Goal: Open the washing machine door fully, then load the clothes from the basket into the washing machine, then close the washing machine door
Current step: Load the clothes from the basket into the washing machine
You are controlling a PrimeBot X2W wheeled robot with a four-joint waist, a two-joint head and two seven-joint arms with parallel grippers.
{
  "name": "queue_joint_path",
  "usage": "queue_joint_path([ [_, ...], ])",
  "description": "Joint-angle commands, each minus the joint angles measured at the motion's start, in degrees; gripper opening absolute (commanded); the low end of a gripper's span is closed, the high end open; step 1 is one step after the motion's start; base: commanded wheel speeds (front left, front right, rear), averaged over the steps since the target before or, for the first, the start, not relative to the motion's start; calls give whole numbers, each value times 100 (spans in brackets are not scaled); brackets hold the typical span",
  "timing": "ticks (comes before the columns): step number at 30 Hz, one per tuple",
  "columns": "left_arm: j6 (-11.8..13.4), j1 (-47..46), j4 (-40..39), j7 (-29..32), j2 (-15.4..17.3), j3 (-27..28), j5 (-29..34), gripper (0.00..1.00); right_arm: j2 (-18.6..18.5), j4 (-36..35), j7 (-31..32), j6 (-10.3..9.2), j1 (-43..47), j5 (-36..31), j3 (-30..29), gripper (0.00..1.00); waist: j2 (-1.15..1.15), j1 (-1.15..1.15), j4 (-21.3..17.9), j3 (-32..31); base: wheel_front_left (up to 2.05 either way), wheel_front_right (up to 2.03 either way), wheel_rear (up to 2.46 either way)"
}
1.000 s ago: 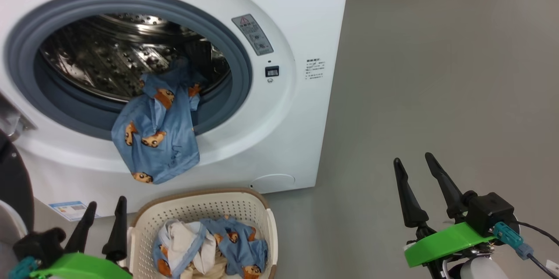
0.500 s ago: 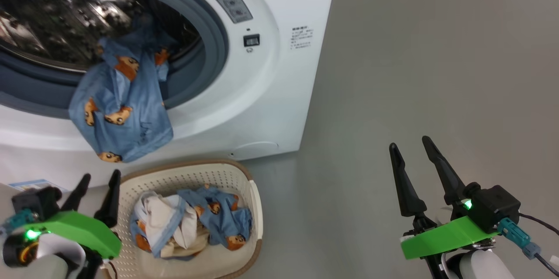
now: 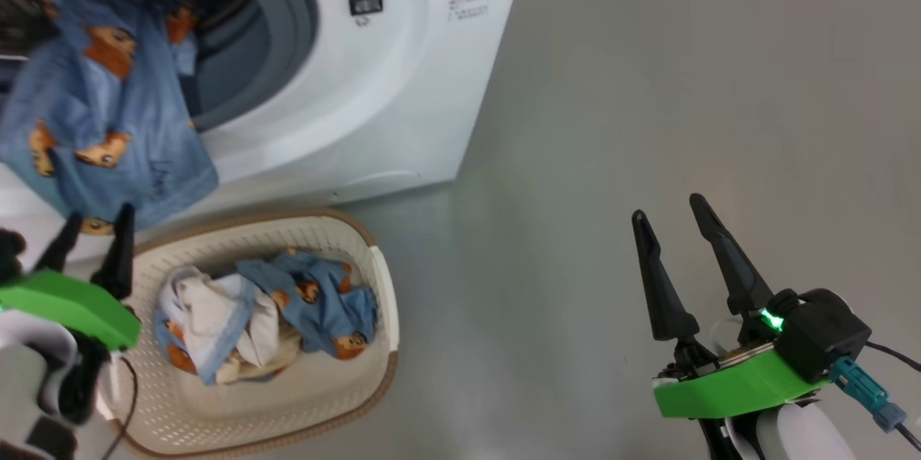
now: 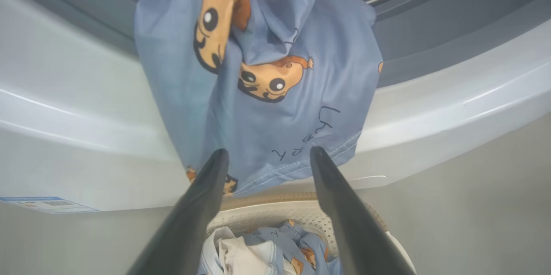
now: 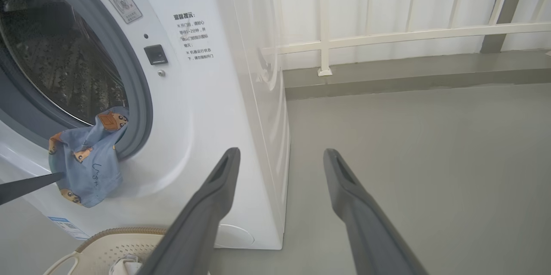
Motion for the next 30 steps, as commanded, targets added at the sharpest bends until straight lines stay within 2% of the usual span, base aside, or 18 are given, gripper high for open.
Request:
queue_joint_path([
  [1, -18, -187, -3, -28, 320, 113, -67, 100, -28, -194, -46, 31, -57, -53, 158, 100, 0, -1, -169, 302, 0, 0, 0],
  [8, -18, -614, 239, -33, 622, -291, -390, 100, -28, -445, -46, 31, -45, -60, 225, 100, 0, -1, -276, 640, 0, 0, 0],
  [15, -18, -984, 507, -187, 791, -505, -601, 100, -28, -568, -46, 31, 1, -19, 263, 100, 0, -1, -341, 881, 0, 0, 0],
  [25, -18, -1207, 283, -383, 828, -577, -706, 100, -28, -625, -46, 31, 17, 9, 274, 100, 0, -1, -366, 947, 0, 0, 0],
  [30, -18, -1177, -101, -387, 840, -194, -544, 100, -28, -575, -46, 31, -3, 21, 266, 100, 0, -1, -318, 883, 0, 0, 0],
])
